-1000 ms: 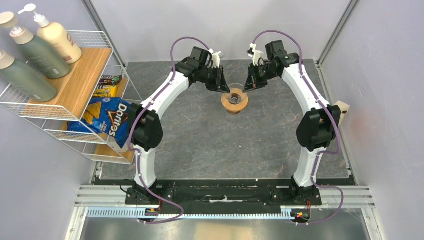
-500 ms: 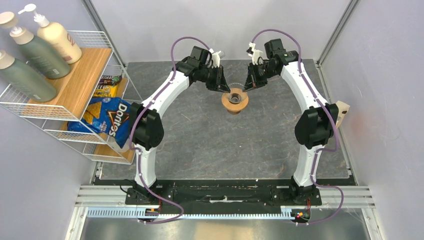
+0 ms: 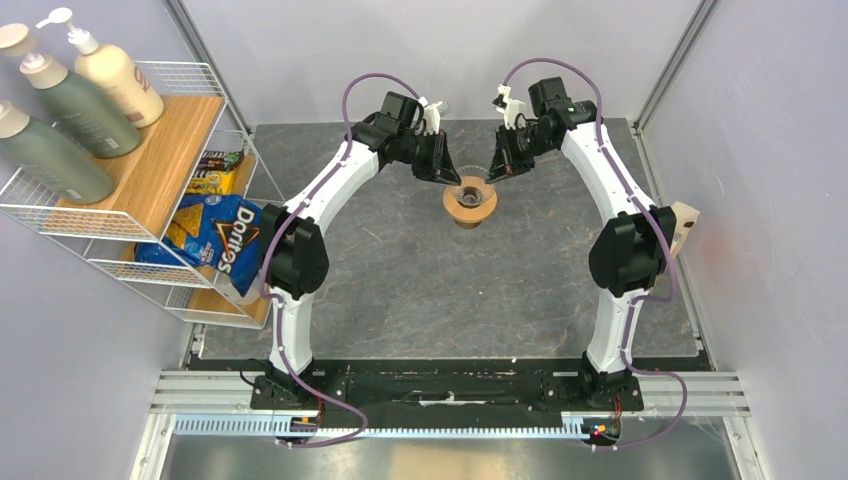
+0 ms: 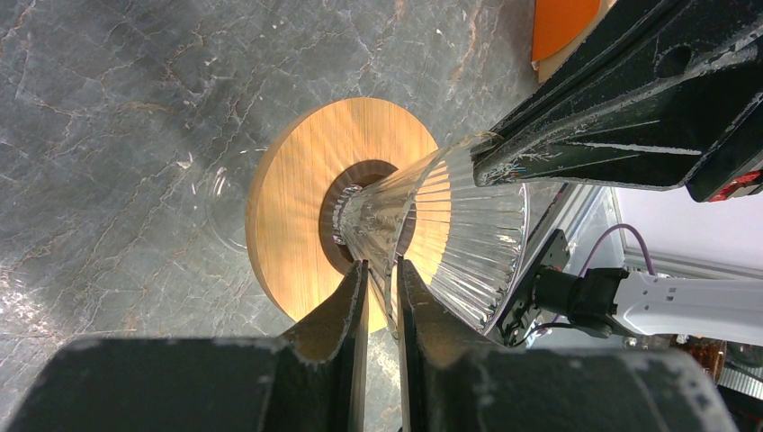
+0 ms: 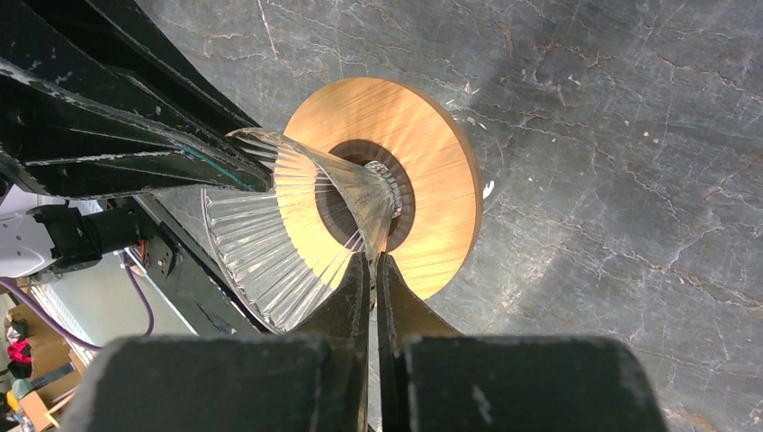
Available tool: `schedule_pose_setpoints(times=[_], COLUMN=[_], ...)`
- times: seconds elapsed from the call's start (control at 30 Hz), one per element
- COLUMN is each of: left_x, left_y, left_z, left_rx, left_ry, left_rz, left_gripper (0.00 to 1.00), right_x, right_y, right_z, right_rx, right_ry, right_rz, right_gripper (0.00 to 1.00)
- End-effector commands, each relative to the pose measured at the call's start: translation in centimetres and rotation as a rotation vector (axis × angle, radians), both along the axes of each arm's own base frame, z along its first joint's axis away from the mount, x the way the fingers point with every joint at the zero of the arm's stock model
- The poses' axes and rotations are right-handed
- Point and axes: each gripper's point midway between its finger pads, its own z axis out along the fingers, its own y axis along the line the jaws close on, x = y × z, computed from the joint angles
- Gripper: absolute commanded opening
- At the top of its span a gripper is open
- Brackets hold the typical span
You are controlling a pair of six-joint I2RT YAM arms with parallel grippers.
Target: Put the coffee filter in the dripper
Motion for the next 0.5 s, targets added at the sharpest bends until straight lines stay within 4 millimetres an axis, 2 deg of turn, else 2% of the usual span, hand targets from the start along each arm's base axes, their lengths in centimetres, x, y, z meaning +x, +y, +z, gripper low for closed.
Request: schedule_pose_setpoints(times=[0.0, 0.27, 0.47], left_x=[0.6, 0.6, 1.3], left_y=[0.9, 1.3, 1.9], left_z=[-4.0, -5.1, -5.7], left_rx=[0.089, 0.122, 0.163], left_ry=[0.046, 0.038, -0.014], left_rz=[0.021, 0.015, 0.024], left_gripper=[0.02, 0.02, 0.02], right_x=[1.2, 1.5, 2.0], right_y=[-1.6, -1.9, -2.4], right_z=[-4.0, -4.5, -5.0], right_rx=[-0.114, -0.137, -0.185], right_ry=[0.022, 0.0, -0.059], right_rz=[-0.009, -0.009, -0.006], right_gripper=[0.0, 0.0, 0.0])
